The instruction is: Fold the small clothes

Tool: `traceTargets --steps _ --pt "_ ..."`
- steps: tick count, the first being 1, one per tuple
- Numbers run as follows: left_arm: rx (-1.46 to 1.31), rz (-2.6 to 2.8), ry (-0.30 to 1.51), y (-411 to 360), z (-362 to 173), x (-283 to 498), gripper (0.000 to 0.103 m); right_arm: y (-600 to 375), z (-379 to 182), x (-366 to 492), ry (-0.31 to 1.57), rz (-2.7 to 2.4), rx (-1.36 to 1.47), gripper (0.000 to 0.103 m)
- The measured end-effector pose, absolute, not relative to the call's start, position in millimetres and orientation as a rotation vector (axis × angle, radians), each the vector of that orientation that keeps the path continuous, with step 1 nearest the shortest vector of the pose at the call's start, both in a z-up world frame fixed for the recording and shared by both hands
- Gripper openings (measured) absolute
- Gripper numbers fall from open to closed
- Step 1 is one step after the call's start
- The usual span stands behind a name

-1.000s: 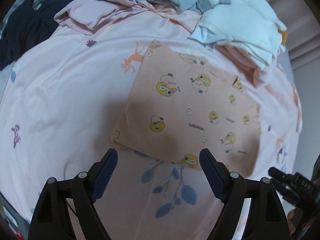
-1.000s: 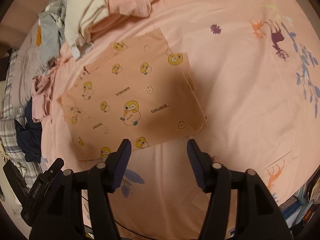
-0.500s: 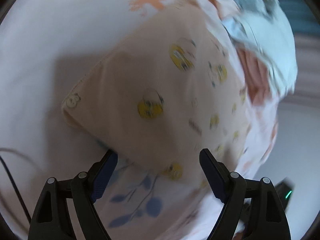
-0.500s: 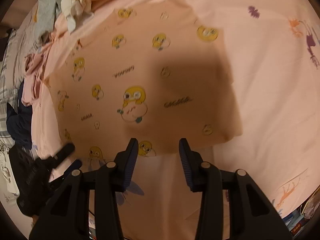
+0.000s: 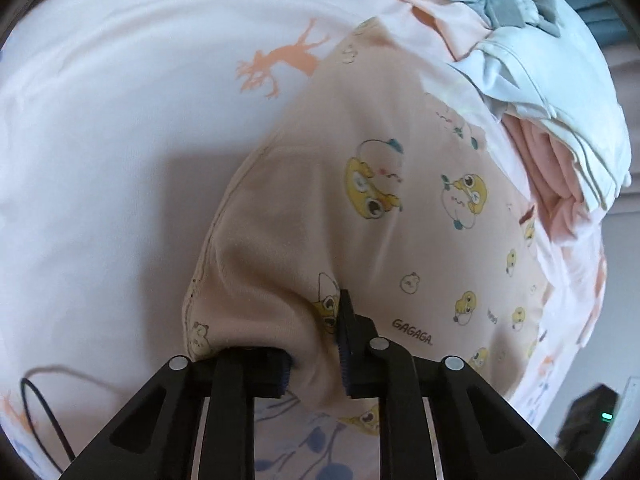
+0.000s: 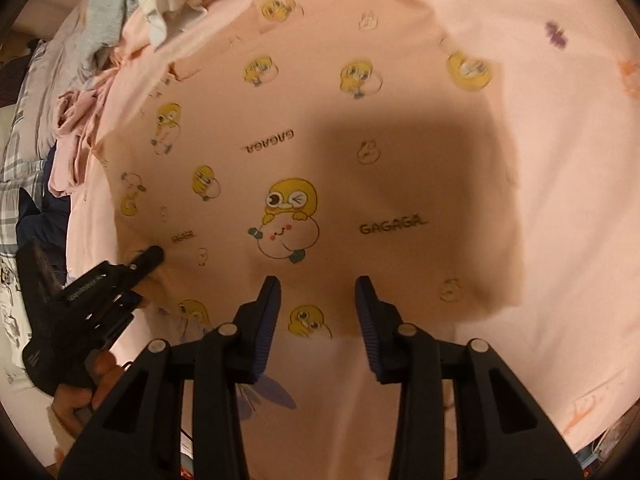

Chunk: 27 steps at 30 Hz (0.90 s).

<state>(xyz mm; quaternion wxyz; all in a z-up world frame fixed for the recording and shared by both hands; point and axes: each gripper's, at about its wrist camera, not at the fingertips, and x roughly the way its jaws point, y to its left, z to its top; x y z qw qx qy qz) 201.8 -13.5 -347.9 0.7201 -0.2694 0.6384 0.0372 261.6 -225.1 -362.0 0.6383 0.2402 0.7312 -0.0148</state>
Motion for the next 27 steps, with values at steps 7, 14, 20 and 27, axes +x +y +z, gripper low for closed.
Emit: traceTargets --steps 7,14,20,27 --pt "-0.375 -0.156 1.325 -79.5 -300.7 201.6 0.006 -255.6 -380.1 247.3 1.679 -0.075 0.762 0.009" --pt "-0.167 -0.444 1.385 -178.9 -304.2 173.0 0.006 -310.6 -341.8 188.9 1.621 -0.243 0.848 0.017" --pt "-0.129 -0.435 1.513 -164.8 -303.0 139.8 0.006 -325.3 -329.8 180.9 1.632 -0.26 0.874 0.028" --pt "-0.079 -0.37 1.471 -137.3 -287.2 124.6 0.039 -296.1 -311.7 206.6 1.49 -0.101 1.07 0.063"
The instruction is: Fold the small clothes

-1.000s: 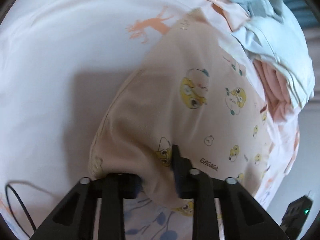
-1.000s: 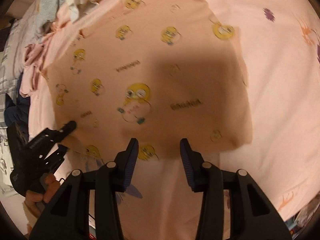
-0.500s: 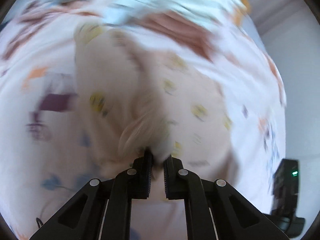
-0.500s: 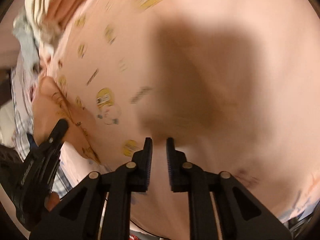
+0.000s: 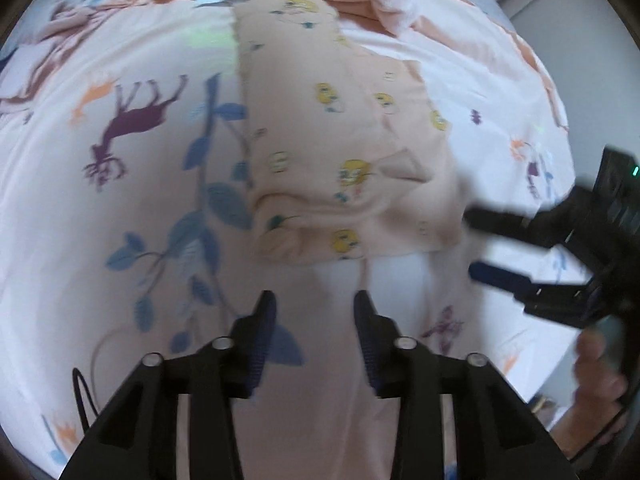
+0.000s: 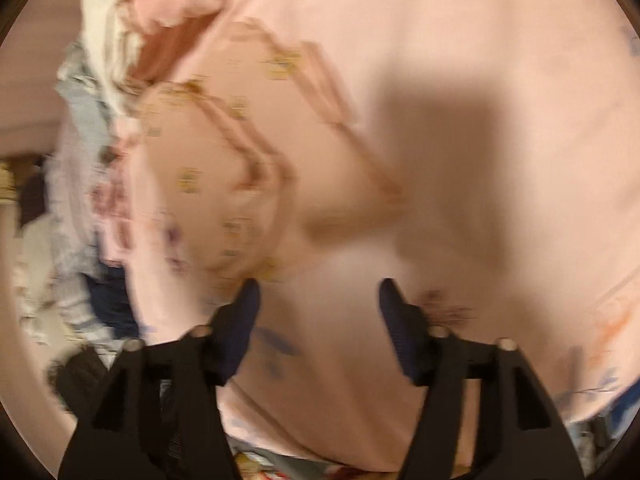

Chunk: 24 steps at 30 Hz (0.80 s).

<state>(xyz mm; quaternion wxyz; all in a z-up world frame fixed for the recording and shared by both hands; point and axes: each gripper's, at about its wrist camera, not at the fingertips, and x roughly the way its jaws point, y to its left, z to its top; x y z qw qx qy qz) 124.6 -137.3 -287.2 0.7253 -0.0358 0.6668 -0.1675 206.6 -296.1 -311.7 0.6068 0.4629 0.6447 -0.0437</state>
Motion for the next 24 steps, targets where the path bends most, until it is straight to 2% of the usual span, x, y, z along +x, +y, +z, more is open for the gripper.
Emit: traceTargets --steps 7,16,17,19,21,24 --pt "-0.102 -0.313 1.454 -131.6 -296.5 133.0 0.039 -272.7 -328.6 251.3 1.502 -0.067 1.079 0.064" --pt "0.002 -0.305 1.462 -146.9 -315.9 145.7 0.039 -290.0 -332.6 257.9 1.527 -0.145 1.031 0.064" --pt "-0.004 -0.297 1.467 -148.1 -317.9 147.7 0.039 -289.9 -333.8 259.0 1.528 -0.149 1.031 0.061" --pt "-0.02 -0.287 1.477 -147.4 -320.8 148.5 0.039 -288.2 -333.9 261.6 1.506 -0.121 1.029 0.046" --pt "-0.006 -0.243 1.499 -148.4 -328.0 149.5 0.039 -284.7 -334.1 265.1 1.514 -0.115 0.951 0.013" --pt "0.008 -0.192 1.529 -146.6 -337.1 146.2 0.039 -282.1 -331.3 266.2 1.492 -0.112 0.926 0.01"
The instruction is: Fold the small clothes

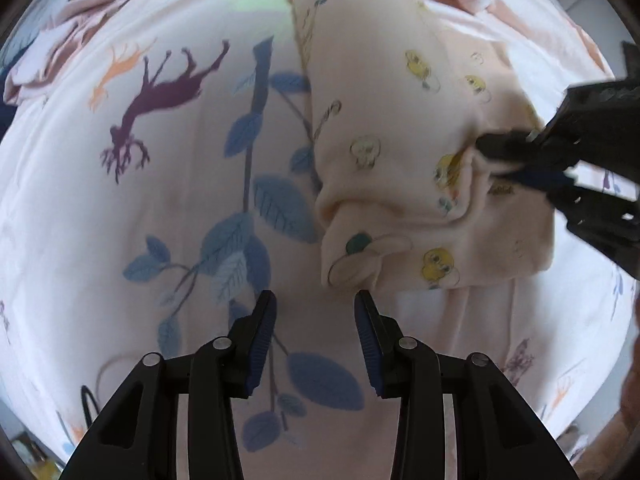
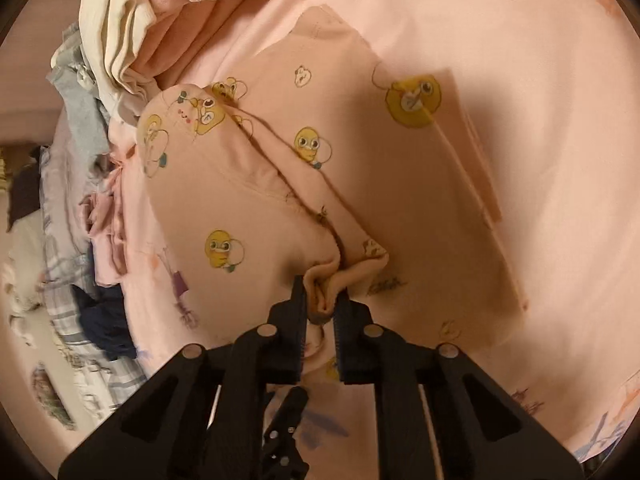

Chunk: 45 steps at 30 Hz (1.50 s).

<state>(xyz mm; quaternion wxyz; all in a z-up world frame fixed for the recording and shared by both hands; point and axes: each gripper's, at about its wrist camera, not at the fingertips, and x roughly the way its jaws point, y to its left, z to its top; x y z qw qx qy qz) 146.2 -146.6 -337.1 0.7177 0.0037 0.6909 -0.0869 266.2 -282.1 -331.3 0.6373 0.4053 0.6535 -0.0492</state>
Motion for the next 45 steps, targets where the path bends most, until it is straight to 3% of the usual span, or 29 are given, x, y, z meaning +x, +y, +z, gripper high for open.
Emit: traceTargets --steps 10,23,34,45 --pt "-0.194 -0.207 1.495 -146.7 -326.0 157.6 0.039 -300.0 -278.4 253.2 1.359 -0.025 0.943 0.009" --pt "-0.127 -0.225 1.585 -197.5 -344.8 149.0 0.039 -318.9 -258.6 230.4 1.281 -0.092 0.96 0.009" --pt "-0.056 -0.087 1.573 -204.7 -342.8 147.6 0.039 -345.3 -273.5 189.8 1.303 -0.195 0.989 0.009" --pt "-0.002 -0.069 1.568 -160.0 -352.1 145.2 0.039 -330.4 -316.5 182.3 1.47 -0.292 0.87 0.009"
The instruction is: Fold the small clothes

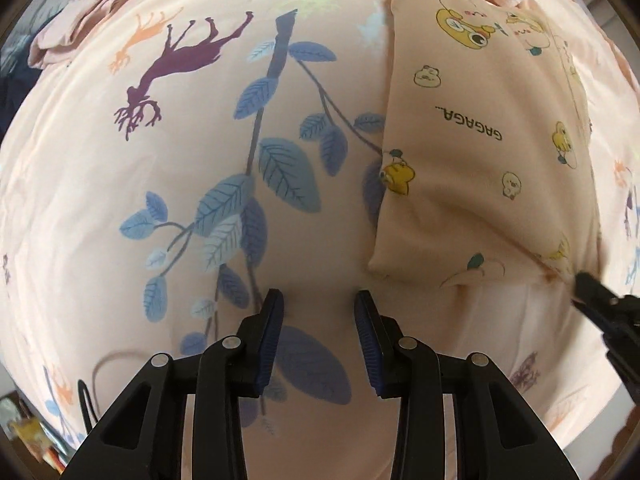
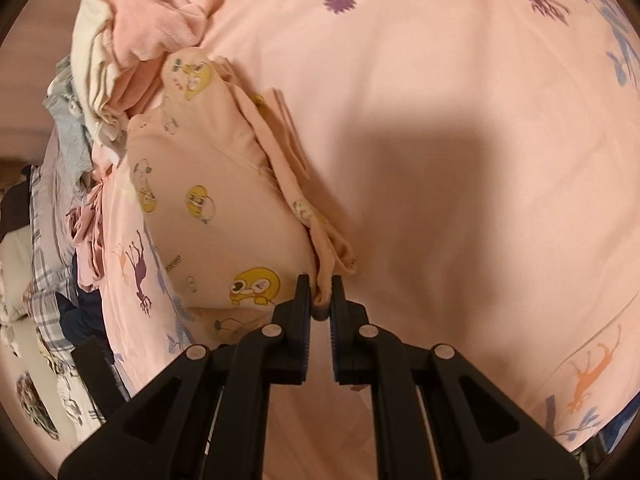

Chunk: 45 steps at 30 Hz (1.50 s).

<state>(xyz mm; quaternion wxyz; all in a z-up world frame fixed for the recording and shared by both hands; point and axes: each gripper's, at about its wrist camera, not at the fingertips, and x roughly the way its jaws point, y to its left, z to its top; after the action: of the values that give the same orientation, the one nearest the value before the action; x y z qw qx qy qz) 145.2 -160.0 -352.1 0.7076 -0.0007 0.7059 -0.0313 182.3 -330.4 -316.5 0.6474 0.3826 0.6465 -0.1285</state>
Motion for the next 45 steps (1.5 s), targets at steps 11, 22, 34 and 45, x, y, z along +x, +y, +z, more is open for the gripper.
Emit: traceTargets --steps 11,22,34,45 --pt "-0.013 -0.205 1.53 -120.1 -318.2 112.9 0.039 -323.8 -300.9 126.9 1.572 -0.343 0.859 0.012" --pt "-0.076 -0.341 1.49 -166.0 -332.8 159.2 0.039 -299.4 -289.9 213.0 1.488 -0.1 0.788 0.011" --pt "0.045 -0.357 1.477 -147.3 -354.4 134.2 0.04 -337.2 -332.4 227.9 1.535 -0.29 0.841 0.0" --pt "0.018 -0.351 1.473 -139.9 -354.2 121.3 0.04 -320.2 -355.9 198.8 1.53 -0.216 0.88 0.0"
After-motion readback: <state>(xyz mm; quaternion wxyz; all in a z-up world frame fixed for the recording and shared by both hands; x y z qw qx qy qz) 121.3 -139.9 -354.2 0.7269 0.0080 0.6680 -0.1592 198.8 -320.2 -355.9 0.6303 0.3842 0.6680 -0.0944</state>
